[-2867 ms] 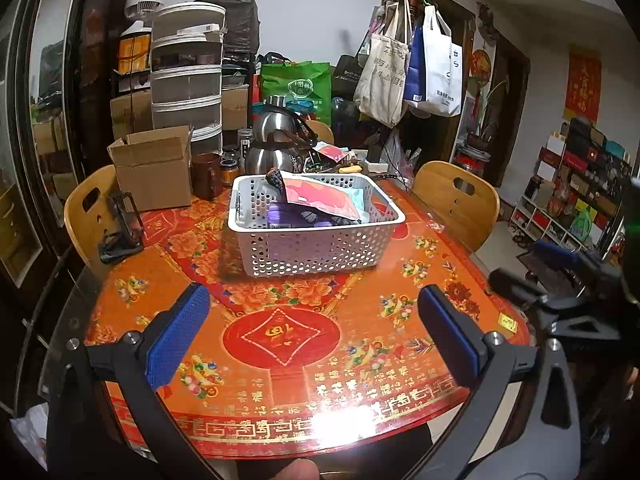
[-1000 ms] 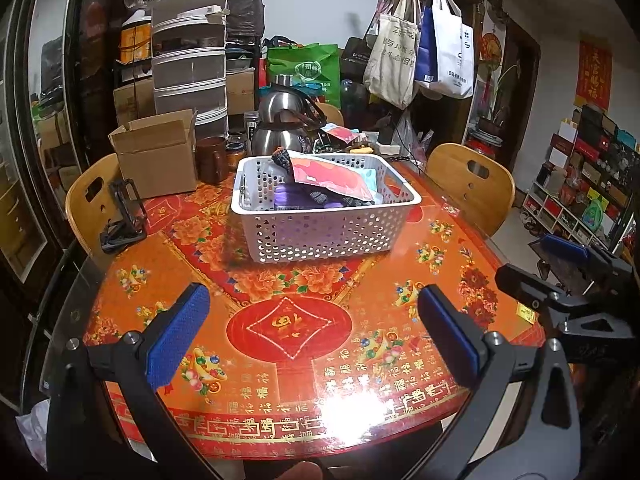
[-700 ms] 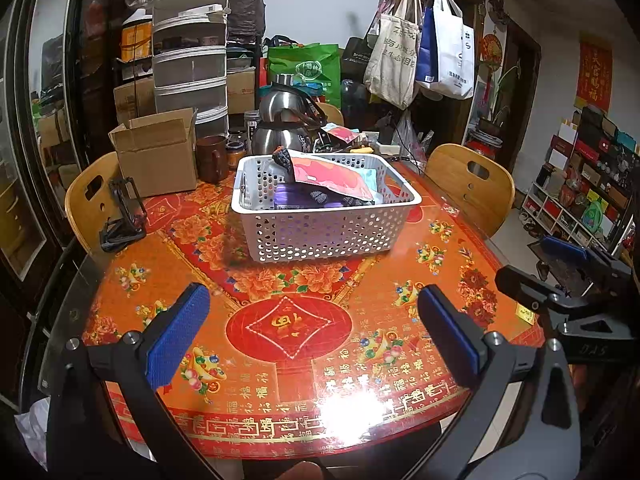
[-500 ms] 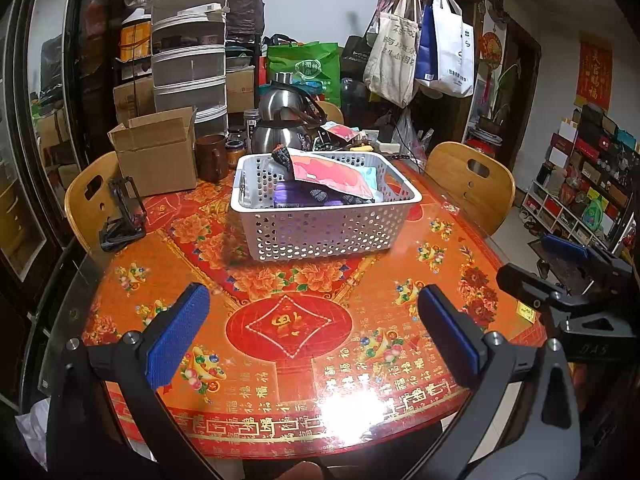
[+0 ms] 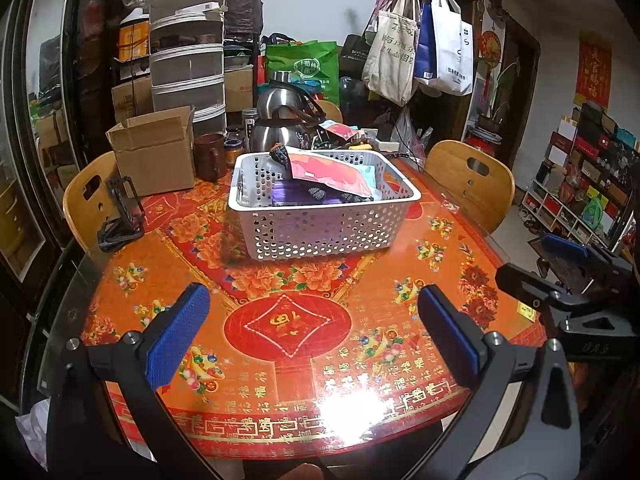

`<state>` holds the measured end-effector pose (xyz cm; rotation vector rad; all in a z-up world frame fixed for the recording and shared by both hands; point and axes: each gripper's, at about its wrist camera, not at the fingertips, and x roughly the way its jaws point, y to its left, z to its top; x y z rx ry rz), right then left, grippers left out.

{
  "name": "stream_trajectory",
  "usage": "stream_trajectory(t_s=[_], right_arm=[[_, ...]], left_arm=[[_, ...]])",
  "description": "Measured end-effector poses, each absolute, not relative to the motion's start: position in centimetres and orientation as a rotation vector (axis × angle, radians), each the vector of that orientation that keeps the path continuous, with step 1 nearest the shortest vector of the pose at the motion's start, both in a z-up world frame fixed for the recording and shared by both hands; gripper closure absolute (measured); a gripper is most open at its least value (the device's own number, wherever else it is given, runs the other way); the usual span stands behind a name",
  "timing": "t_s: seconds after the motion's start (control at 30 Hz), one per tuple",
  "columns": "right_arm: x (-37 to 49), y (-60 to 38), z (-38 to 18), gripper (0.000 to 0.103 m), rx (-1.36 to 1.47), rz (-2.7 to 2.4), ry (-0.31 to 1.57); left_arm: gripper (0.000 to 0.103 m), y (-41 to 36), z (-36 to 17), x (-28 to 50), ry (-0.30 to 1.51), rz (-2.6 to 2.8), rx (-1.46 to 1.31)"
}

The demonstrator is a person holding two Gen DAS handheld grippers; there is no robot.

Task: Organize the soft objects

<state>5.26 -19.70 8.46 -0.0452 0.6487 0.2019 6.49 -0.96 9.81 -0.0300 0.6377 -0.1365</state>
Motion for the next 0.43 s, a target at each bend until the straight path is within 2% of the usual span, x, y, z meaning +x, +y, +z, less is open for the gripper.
stream_trajectory(t_s=[0.43], right_arm=[[5.22, -19.51, 8.29, 0.0, -0.045, 0.202, 0.649]], left_arm=[[0.0, -1.19, 9.75, 6.29, 0.628, -0.149, -0.028]])
